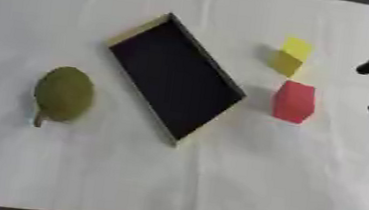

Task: Pick up objects on the table and place them in the box.

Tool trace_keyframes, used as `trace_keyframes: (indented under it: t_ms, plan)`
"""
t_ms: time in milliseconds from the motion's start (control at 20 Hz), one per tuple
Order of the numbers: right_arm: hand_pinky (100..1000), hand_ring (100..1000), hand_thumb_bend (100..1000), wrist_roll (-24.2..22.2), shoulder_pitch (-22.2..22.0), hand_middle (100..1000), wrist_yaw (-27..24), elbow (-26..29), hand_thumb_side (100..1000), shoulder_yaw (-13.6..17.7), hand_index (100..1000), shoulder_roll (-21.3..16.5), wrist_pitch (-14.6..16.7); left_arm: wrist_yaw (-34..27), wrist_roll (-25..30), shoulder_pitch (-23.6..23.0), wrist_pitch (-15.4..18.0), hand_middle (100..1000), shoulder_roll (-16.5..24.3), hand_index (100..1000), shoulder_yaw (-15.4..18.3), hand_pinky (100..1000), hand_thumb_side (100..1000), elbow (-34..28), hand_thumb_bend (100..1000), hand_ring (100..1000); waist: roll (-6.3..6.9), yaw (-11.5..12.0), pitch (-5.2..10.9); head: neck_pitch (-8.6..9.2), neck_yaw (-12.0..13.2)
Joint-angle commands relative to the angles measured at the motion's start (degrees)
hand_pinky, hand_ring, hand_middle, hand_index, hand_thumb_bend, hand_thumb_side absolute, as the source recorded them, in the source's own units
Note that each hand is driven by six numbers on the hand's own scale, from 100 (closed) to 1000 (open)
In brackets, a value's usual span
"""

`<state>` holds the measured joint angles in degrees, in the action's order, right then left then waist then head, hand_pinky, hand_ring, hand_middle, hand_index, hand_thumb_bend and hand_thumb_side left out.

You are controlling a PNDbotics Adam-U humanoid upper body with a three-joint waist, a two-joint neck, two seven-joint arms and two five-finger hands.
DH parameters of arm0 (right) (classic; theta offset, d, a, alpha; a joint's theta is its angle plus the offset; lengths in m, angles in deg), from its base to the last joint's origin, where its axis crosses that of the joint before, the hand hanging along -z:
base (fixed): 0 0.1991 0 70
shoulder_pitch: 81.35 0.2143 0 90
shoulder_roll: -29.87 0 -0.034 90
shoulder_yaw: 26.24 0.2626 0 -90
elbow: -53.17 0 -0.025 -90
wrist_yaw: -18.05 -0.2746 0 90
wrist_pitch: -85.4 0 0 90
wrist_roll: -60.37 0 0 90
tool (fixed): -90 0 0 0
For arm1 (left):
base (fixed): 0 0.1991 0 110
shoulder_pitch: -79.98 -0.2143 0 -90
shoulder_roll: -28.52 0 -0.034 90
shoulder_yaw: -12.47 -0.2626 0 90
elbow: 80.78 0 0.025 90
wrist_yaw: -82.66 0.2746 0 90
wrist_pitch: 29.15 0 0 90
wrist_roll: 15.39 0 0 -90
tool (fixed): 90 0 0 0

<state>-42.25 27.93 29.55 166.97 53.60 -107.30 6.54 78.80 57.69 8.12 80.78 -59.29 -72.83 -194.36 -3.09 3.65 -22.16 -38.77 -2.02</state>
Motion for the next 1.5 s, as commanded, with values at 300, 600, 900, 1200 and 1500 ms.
trace_keyframes:
  t_ms: [300,600,900,1200,1500]
  plan:
    - [935,835,100,-4.3,4.5,774,-3.8,0.8,618,-2.8,869,-1.6,-5.0,-0.5,0.6,0.5,-0.1,760,1.1,814,-0.2,716,516,-1.0,218,721,-0.19,0.4,1.44,-0.06,-0.4]
    - [941,845,100,-6.4,7.0,790,-4.2,0.8,704,-4.6,877,-1.4,-8.3,-0.7,0.8,0.4,-0.3,761,1.0,813,-0.4,716,519,-1.0,215,721,-0.43,0.5,1.33,-0.13,-0.6]
    - [949,858,100,-8.7,8.8,803,-3.0,0.8,748,-6.3,884,-0.7,-11.2,-0.9,1.0,0.4,-0.3,761,1.0,813,-0.5,716,518,-1.0,207,722,-0.57,0.7,1.27,0.06,-0.5]
    - [949,861,100,-10.2,9.9,804,-1.9,0.8,661,-7.0,883,0.2,-12.5,-1.0,1.1,0.5,-0.4,762,0.9,813,-0.5,716,520,-1.0,211,722,-0.66,0.8,1.14,0.27,-0.4]
    - [959,865,100,-10.6,10.8,795,-0.6,-0.1,459,-7.5,851,1.4,-14.3,-1.1,1.1,0.5,-0.5,763,0.8,813,-0.6,716,522,-1.0,207,723,-0.72,0.9,0.97,0.40,-0.3]
